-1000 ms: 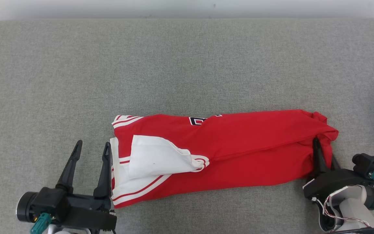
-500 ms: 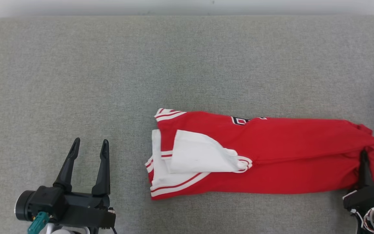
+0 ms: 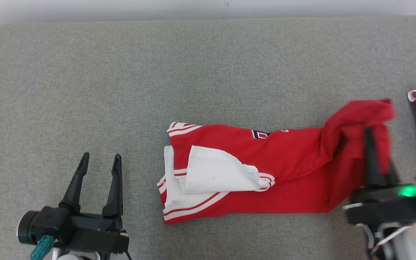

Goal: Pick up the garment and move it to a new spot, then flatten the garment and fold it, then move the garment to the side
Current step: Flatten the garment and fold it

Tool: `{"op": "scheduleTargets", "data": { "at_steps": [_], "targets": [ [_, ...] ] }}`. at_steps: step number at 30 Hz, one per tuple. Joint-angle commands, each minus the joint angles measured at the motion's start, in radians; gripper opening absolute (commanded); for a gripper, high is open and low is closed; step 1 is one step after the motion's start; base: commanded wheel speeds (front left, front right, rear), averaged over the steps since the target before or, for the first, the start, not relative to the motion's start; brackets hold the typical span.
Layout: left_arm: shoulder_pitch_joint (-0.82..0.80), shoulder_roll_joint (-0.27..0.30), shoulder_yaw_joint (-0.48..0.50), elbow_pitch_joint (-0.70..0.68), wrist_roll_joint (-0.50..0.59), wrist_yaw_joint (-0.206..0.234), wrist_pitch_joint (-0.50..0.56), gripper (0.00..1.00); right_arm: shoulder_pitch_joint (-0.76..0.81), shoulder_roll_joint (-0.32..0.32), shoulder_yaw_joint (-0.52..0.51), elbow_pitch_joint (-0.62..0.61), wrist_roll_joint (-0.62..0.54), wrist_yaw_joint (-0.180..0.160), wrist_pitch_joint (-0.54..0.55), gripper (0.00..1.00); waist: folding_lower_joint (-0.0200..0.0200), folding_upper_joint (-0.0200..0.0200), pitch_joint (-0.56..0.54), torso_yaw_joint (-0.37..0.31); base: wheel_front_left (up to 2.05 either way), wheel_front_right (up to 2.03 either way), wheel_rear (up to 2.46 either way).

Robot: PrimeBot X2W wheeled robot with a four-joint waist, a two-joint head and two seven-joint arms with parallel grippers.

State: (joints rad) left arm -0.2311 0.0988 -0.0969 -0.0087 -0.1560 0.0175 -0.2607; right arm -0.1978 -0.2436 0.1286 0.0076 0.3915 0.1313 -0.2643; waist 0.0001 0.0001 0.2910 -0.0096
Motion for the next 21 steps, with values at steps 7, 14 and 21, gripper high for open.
{"op": "scheduleTargets", "data": {
  "at_steps": [7, 14, 21],
  "targets": [
    [-0.011, -0.019, 0.004, 0.005, -0.001, -0.023, -0.004, 1.00, -0.113, 0.073, 0.396, -0.040, -0.015, -0.001, 0.041, 0.00, -0.0001, -0.0001, -0.003, 0.031, 0.00, 0.00, 0.00],
    [-0.015, -0.040, -0.011, 0.017, -0.010, -0.029, -0.004, 1.00, -0.292, 0.151, 0.645, 0.327, 0.108, -0.001, 0.021, 0.00, -0.0001, -0.0001, 0.010, 0.099, 0.00, 0.00, 0.00],
    [-0.016, -0.044, -0.009, 0.019, -0.006, -0.030, -0.004, 1.00, -0.332, 0.176, 0.697, 0.420, 0.171, -0.001, 0.008, 1.00, -0.0001, -0.0001, 0.014, 0.099, 0.00, 0.00, 0.00]
  ]
}}
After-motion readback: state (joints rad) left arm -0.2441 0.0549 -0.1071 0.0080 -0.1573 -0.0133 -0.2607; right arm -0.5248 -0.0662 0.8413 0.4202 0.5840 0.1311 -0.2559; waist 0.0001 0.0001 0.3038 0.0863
